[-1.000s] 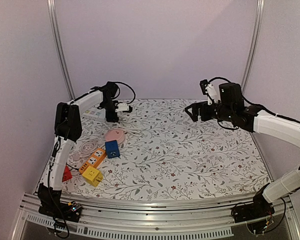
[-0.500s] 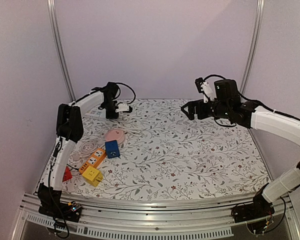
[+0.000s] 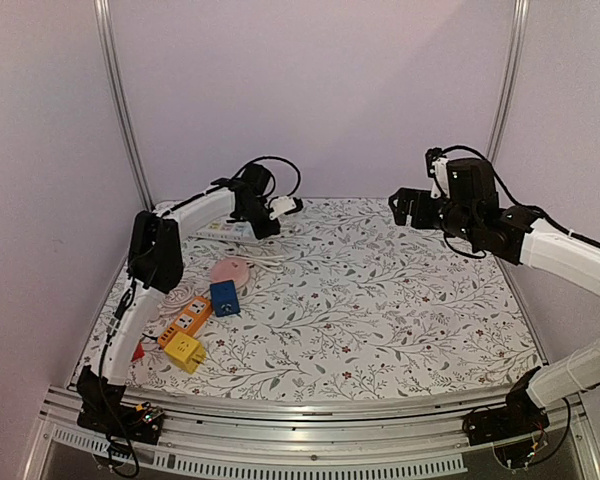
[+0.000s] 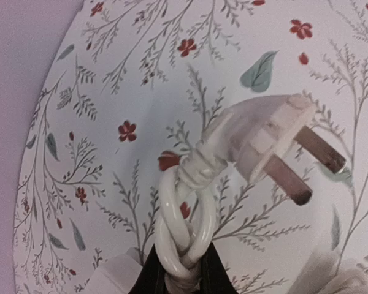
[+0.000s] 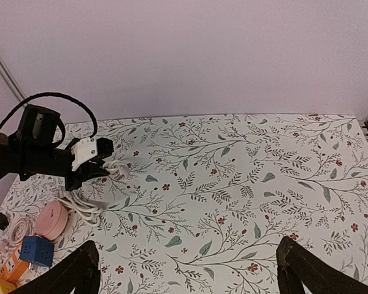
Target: Insert the plug
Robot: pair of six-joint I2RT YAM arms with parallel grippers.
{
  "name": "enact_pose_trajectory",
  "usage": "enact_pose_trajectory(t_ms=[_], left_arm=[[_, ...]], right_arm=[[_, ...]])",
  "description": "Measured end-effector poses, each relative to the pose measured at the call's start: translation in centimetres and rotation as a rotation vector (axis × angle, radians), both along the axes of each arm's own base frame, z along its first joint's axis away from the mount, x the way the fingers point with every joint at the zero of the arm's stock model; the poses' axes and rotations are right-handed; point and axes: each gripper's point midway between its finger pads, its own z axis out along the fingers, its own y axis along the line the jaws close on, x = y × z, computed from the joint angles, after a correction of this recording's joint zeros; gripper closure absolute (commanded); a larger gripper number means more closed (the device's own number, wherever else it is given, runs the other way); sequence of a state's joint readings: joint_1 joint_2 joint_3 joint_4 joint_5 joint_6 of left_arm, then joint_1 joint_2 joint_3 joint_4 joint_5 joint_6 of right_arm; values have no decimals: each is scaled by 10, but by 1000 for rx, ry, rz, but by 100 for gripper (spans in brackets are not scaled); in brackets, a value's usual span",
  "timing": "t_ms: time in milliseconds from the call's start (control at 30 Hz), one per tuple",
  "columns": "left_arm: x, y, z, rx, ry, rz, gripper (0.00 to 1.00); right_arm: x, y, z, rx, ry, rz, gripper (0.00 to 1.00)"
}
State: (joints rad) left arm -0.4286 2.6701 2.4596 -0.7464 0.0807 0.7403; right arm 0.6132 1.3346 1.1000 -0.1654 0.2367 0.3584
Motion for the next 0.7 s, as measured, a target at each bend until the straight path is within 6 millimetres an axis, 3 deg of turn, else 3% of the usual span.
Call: enact_pose_trajectory(t_ms=[67, 200, 333, 433, 467, 500, 533, 567, 600, 633, 700], left_arm=[[-19, -40, 1, -30, 9, -37, 100], [-79, -132, 3, -69, 25, -169, 100], [-161, -215, 1, -86, 51, -340, 100], [-222, -258, -2, -91, 77, -458, 100], [-243, -271, -2, -95, 90, -497, 90], [-263, -282, -2, -104, 108, -534, 73], [-282, -290, -1, -113, 130, -567, 39], [-296, -296, -1, -123, 156, -590, 27], [-308, -299, 1, -134, 183, -607, 6], [-316, -301, 4, -144, 210, -609, 1], [-320, -301, 14, -161, 242, -597, 1]], right_arm=[[-4, -17, 4, 14, -5, -73, 1], [-11, -49, 3, 44, 12, -194, 1], [-19, -77, -6, 48, 53, -288, 1], [-27, -89, -9, 41, 75, -320, 1], [-29, -93, -8, 41, 78, -327, 1], [-31, -95, -7, 40, 80, -329, 1], [-33, -98, -6, 41, 82, -331, 1], [-34, -101, -6, 44, 88, -331, 1], [-34, -104, -6, 45, 92, -331, 1], [-34, -106, -8, 48, 105, -328, 1], [-32, -109, -16, 48, 142, -313, 1]])
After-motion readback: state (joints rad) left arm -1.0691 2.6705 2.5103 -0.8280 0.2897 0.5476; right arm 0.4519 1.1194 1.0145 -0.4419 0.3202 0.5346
